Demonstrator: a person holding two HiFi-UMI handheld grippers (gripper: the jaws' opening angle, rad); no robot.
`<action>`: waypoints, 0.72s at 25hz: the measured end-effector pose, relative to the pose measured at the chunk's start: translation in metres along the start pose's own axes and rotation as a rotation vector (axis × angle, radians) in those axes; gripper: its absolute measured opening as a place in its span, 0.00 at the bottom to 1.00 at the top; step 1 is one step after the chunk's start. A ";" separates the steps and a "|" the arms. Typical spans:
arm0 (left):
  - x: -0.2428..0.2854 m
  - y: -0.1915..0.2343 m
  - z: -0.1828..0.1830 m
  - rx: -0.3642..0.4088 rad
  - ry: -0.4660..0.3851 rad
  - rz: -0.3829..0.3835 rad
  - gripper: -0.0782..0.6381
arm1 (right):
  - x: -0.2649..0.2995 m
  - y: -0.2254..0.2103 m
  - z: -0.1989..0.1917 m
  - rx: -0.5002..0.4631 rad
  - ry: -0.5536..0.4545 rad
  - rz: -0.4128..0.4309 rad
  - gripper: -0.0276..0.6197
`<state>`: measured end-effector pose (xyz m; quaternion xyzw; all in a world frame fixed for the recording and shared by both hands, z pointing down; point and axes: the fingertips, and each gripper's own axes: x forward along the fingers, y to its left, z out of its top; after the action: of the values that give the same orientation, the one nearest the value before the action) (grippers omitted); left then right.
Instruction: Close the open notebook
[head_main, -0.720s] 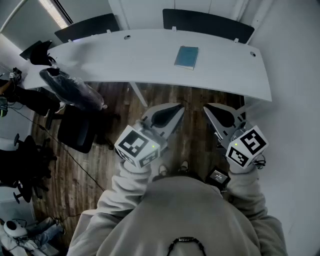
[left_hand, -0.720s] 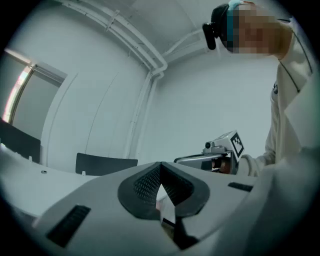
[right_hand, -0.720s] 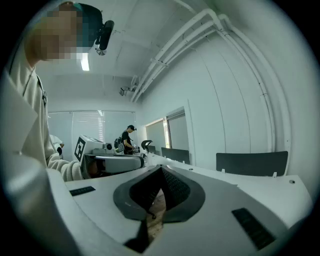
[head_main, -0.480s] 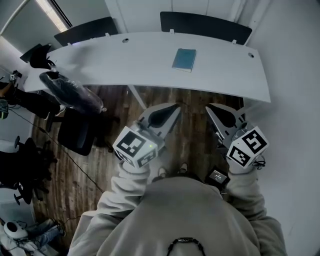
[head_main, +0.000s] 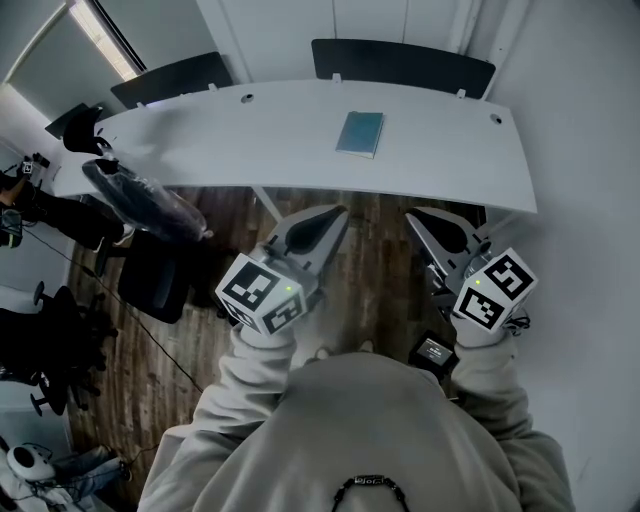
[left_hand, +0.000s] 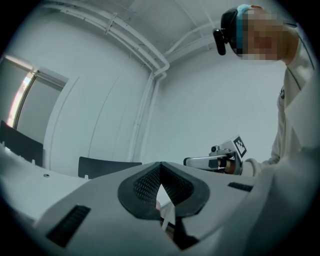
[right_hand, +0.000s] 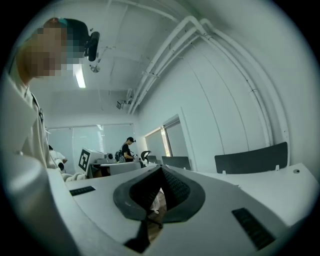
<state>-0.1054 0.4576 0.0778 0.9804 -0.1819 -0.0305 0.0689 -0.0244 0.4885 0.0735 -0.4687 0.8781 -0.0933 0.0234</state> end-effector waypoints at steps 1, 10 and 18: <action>0.005 -0.003 0.003 0.003 -0.006 -0.008 0.11 | -0.003 -0.003 0.003 0.005 -0.008 0.005 0.07; 0.041 -0.024 0.003 -0.013 -0.007 -0.035 0.11 | -0.031 -0.031 0.004 0.042 -0.048 0.009 0.07; 0.074 -0.044 -0.004 -0.015 0.011 -0.084 0.11 | -0.066 -0.056 0.000 0.054 -0.062 -0.038 0.07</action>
<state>-0.0202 0.4722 0.0728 0.9868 -0.1401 -0.0294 0.0761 0.0588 0.5127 0.0813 -0.4870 0.8652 -0.1028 0.0612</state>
